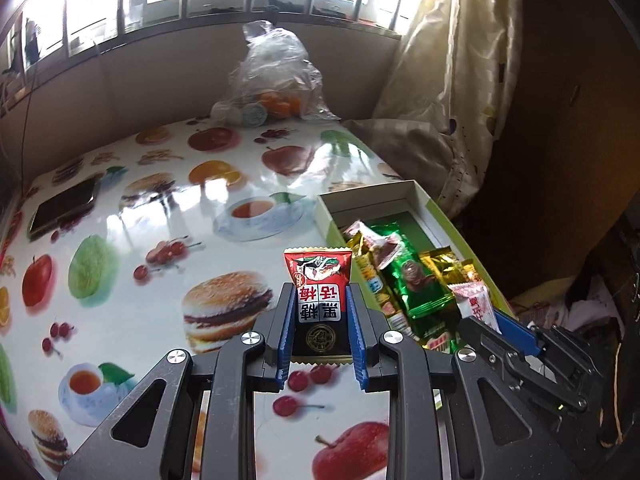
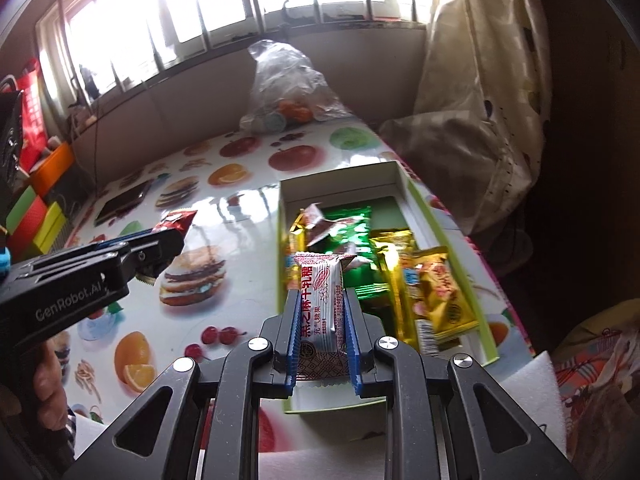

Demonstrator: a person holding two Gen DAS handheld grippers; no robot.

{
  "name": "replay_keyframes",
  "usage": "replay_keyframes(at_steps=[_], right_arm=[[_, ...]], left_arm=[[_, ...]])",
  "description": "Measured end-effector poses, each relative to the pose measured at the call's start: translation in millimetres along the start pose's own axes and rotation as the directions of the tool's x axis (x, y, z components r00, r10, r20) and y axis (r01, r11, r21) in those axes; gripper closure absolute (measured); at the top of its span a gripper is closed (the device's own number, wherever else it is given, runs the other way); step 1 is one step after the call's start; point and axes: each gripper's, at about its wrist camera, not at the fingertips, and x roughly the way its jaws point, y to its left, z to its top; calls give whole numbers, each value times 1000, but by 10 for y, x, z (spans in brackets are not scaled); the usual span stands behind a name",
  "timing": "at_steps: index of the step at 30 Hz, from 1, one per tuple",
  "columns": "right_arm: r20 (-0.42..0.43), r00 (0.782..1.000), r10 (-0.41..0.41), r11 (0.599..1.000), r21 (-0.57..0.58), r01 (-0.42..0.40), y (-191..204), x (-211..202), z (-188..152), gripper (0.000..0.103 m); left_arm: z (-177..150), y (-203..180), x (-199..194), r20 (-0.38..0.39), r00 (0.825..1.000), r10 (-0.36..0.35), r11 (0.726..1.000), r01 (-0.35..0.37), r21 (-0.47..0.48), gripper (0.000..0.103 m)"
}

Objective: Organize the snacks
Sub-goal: 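Lift both held snacks and carry them over the green box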

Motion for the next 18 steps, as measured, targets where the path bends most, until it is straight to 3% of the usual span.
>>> replay_keyframes(at_steps=[18], right_arm=[[-6,999,-50,997,65,50,-454,17,-31,84]], left_arm=[[298,-368,385,-35,997,-76,997,76,26,78]])
